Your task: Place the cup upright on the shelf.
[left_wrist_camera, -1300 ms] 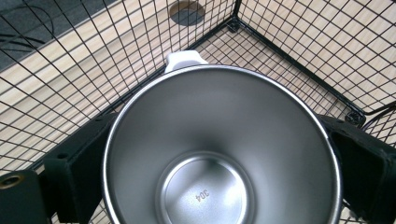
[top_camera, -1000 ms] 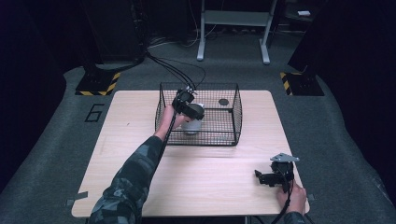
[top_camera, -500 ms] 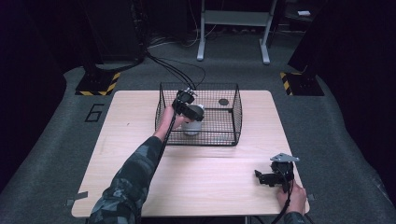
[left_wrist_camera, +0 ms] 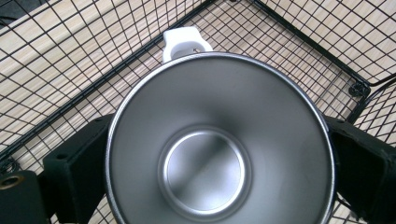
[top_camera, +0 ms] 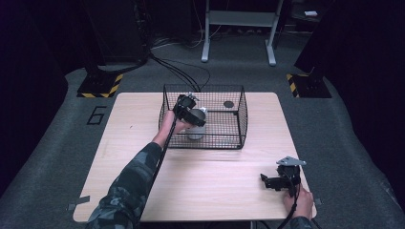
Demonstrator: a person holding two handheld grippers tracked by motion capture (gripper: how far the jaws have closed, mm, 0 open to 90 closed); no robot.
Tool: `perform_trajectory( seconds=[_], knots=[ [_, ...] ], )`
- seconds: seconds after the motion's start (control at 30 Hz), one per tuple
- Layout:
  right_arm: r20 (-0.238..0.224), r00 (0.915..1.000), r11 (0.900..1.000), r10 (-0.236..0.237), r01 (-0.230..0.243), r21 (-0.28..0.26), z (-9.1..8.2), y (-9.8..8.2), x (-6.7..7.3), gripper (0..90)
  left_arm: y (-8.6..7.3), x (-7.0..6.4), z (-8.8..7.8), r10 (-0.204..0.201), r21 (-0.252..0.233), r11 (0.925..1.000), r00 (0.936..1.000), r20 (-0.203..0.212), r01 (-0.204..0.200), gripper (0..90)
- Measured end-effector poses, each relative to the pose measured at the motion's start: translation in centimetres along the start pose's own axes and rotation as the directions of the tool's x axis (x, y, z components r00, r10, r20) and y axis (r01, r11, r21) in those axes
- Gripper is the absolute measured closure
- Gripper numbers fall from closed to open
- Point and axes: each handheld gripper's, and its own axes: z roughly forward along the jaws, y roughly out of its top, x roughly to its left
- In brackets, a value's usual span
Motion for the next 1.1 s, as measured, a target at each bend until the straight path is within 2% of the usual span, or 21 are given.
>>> perform_trajectory(
  seconds=[0.1, 0.23, 0.43, 0.57, 0.67, 0.77, 0.83, 1.1],
  knots=[
    [0.000, 1.0000, 1.000, 0.000, 0.000, 0.000, 0.0, 0.0, 0.0, 0.0, -0.2, -0.1, -0.1, 0.014, -0.001, 0.9999, 0.9999, -0.005, -0.014, 5.6],
    [-0.001, 1.0000, 1.000, 0.000, 0.000, -0.003, 0.0, 0.0, 0.0, 0.0, -0.5, -0.2, -0.2, -0.004, -0.021, 0.9998, 0.9999, -0.011, 0.004, 5.6],
    [0.000, 1.0000, 1.000, 0.001, -0.001, -0.006, 0.0, 0.0, 0.0, 0.0, -0.6, -0.4, -0.3, 0.009, -0.020, 0.9997, 0.9998, -0.016, -0.010, 5.3],
    [0.000, 1.0000, 1.000, 0.000, 0.000, 0.000, 0.0, 0.0, 0.0, 0.0, -0.5, -0.6, -1.0, -0.009, -0.072, 0.9974, 0.9999, -0.010, 0.008, 3.5],
    [0.000, 1.0000, 1.000, 0.000, 0.000, 0.001, 0.0, 0.0, 0.0, 0.0, -0.2, -0.7, -2.0, -0.007, -0.094, 0.9955, 1.0000, -0.006, 0.007, 1.9],
    [0.003, 1.0000, 1.000, 0.002, -0.002, -0.012, 0.1, 0.0, 0.0, 0.0, -0.1, -0.9, -3.1, 0.007, -0.119, 0.9929, 0.9998, -0.016, -0.009, 1.7],
    [-0.001, 1.0000, 1.000, 0.000, 0.000, -0.001, 0.0, 0.0, 0.0, 0.0, -0.1, -1.1, -3.9, 0.012, -0.132, 0.9911, 0.9996, -0.024, -0.015, 1.6],
    [0.002, 1.0000, 1.000, 0.001, -0.001, -0.009, 0.1, 0.0, 0.0, 0.0, -0.6, -2.5, -7.1, 0.046, -0.184, 0.9815, 0.9983, -0.035, -0.052, 1.3]
  ],
)
